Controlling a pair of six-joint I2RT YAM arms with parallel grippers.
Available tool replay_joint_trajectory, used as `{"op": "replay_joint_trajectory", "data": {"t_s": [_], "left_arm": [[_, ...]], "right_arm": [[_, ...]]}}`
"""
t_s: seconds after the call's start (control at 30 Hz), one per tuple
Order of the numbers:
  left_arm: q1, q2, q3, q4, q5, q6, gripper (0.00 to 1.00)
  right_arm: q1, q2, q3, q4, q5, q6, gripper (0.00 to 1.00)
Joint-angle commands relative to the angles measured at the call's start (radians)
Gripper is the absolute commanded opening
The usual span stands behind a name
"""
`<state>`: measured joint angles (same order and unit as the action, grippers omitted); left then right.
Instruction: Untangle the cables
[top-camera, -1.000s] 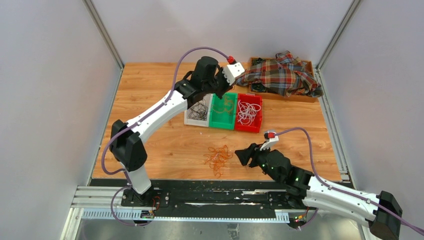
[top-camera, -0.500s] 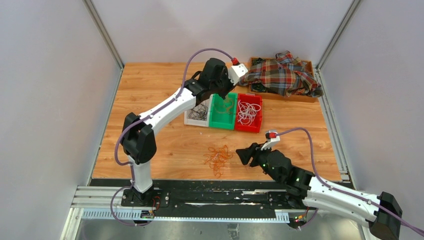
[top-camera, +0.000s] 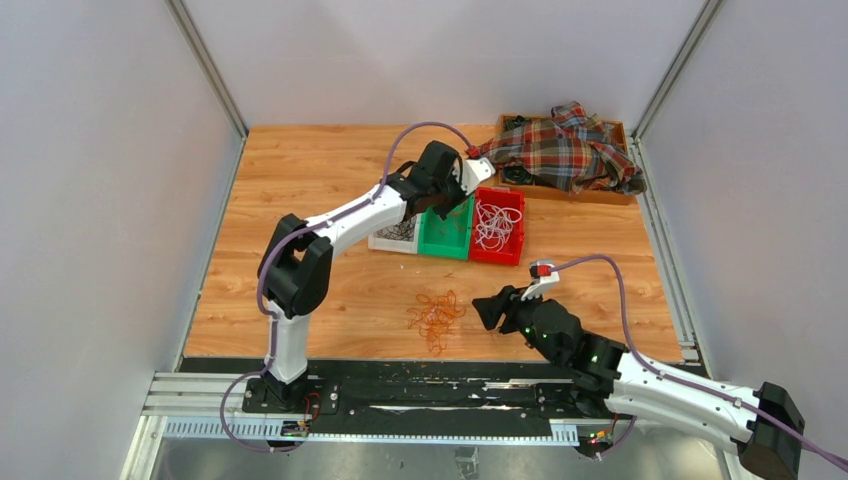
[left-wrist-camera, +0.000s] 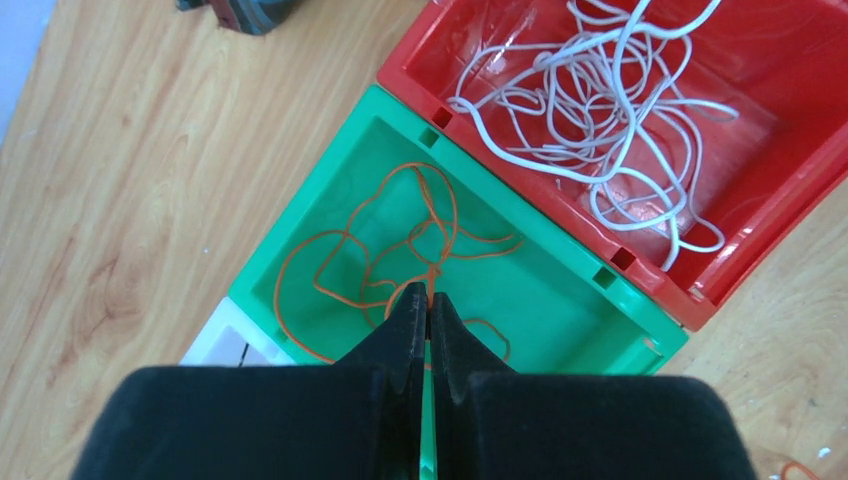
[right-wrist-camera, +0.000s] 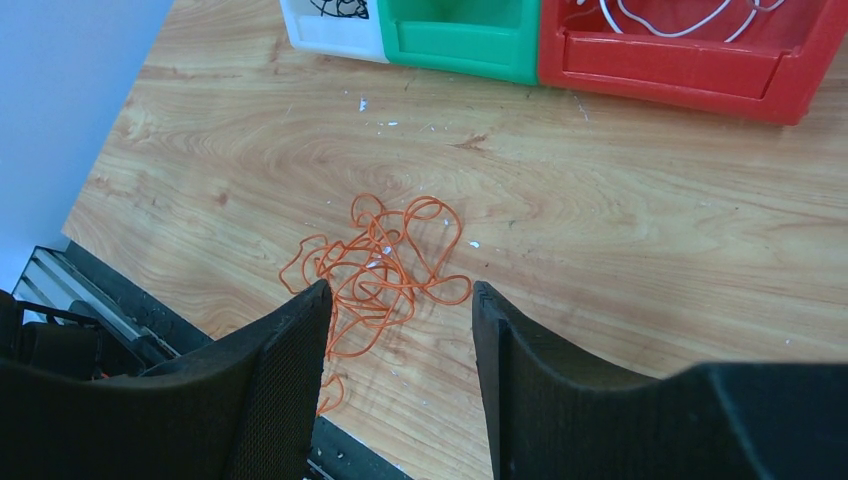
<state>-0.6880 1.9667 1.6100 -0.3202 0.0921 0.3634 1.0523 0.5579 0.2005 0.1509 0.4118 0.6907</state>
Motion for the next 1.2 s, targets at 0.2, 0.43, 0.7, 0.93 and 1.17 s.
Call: {"op": "replay_joint_trajectory", "data": {"t_s": [0.2, 0.43, 0.7, 0.93, 1.17], "left_arm": [[0.001, 0.095, 0.138, -0.118, -0.031, 0.13, 0.28], [0.021, 0.089, 0.311, -0.368, 0.056, 0.128, 0.61], [0.061, -0.051, 0.301, -0.524, 0.122, 0.186, 0.8], [0.062, -0.292, -0.006, -0.606, 0.303, 0.184, 0.81], [0.003, -0.412, -0.307, -0.604, 0.444, 0.162, 0.8]], "right_arm": [[-0.012, 0.01, 0.067, -0.038, 0.025, -0.018, 0.54], [-0.012, -0.006, 0.104, -0.086, 0.027, -0.038, 0.54], [-0.012, -0.044, 0.157, -0.173, 0.068, -0.062, 0.54], [-0.012, -0.029, 0.166, -0.24, 0.105, -0.027, 0.57], [-0.012, 0.024, 0.188, -0.281, 0.13, -0.007, 0.58]]}}
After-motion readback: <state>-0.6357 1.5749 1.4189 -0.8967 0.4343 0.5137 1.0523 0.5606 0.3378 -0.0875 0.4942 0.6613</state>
